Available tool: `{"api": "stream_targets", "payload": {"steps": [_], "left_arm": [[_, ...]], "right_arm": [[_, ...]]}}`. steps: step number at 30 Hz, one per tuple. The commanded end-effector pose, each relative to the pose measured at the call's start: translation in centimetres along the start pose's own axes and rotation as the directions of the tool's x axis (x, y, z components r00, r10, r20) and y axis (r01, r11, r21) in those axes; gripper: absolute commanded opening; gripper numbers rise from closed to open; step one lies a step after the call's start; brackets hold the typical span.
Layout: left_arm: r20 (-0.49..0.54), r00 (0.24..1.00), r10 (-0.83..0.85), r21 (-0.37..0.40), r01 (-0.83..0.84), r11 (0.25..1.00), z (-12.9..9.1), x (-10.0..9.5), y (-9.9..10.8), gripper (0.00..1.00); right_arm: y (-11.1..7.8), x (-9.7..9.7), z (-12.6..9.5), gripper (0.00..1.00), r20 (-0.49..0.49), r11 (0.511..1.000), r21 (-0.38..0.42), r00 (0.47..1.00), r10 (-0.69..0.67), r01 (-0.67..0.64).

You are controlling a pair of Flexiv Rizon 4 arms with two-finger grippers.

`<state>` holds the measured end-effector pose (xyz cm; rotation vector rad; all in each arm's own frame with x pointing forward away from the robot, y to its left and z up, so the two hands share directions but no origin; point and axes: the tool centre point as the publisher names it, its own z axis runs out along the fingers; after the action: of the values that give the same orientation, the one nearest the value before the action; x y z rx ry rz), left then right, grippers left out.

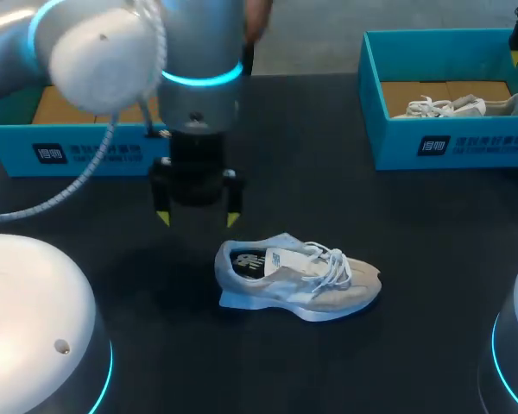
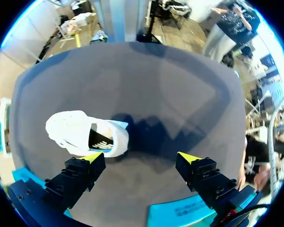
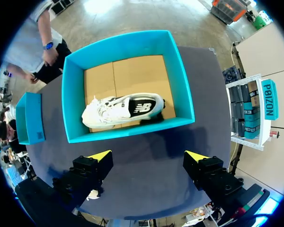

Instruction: Take the shoe out of the shoebox, open the shoe tongue, remove and reinsert the insole, then place the shoe into the shoebox

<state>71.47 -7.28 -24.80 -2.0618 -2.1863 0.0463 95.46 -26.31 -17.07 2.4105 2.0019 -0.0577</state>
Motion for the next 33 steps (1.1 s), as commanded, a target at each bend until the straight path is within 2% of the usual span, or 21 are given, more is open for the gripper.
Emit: {"api": "stream_targets", "payload": {"steps": [1, 2, 17, 18, 21, 23, 24, 26, 30, 33], "left_arm": [[0.161, 0.982, -0.099, 0.052, 0.092, 0.994, -0.8, 3.4, -0.3, 1.00], [0.155, 0.978, -0.137, 0.083, 0.126, 0.989, -0.9, 3.7, -0.4, 1.00], [0.155, 0.978, -0.137, 0.083, 0.126, 0.989, -0.9, 3.7, -0.4, 1.00], [0.184, 0.969, -0.165, 0.104, 0.148, 0.984, -0.8, 4.2, -0.2, 1.00], [0.245, 0.910, -0.334, 0.267, 0.268, 0.926, -0.8, 5.4, -0.3, 1.00], [0.256, 0.839, -0.480, 0.374, 0.372, 0.850, -0.8, 6.1, -0.3, 1.00], [0.254, 0.793, -0.553, 0.403, 0.433, 0.806, -0.8, 6.4, -0.2, 1.00], [0.260, 0.720, -0.644, 0.497, 0.472, 0.728, -0.9, 7.4, -0.2, 1.00], [0.228, 0.643, -0.731, 0.608, 0.493, 0.623, -0.7, 9.0, -0.5, 1.00], [0.192, 0.560, -0.806, 0.683, 0.513, 0.520, -0.2, 9.4, -0.6, 1.00]], "right_arm": [[-0.1, 0.0, 0.0, 1.00, 0.002, 1.000, -0.001, 1.000, 0.001, -0.001], [-0.1, 0.0, 0.0, 1.00, 0.002, 1.000, -0.001, 1.000, 0.001, -0.001], [-0.1, 0.0, 0.0, 1.00, 0.002, 1.000, -0.001, 1.000, 0.001, -0.001], [-0.1, 0.0, 0.0, 1.00, 0.002, 1.000, -0.001, 1.000, 0.001, -0.001], [-0.1, 0.0, 0.0, 1.00, 0.002, 1.000, -0.001, 1.000, 0.001, -0.001], [-0.1, 0.0, 0.0, 1.00, 0.002, 1.000, -0.001, 1.000, 0.001, -0.001], [-0.1, 0.0, 0.0, 1.00, 0.002, 1.000, -0.001, 1.000, 0.001, -0.001], [-0.1, 0.0, 0.0, 1.00, 0.002, 1.000, -0.001, 1.000, 0.001, -0.001], [-0.1, 0.0, 0.0, 1.00, 0.002, 1.000, -0.001, 1.000, 0.001, -0.001], [-0.1, 0.0, 0.0, 1.00, 0.002, 1.000, -0.001, 1.000, 0.001, -0.001]]}}
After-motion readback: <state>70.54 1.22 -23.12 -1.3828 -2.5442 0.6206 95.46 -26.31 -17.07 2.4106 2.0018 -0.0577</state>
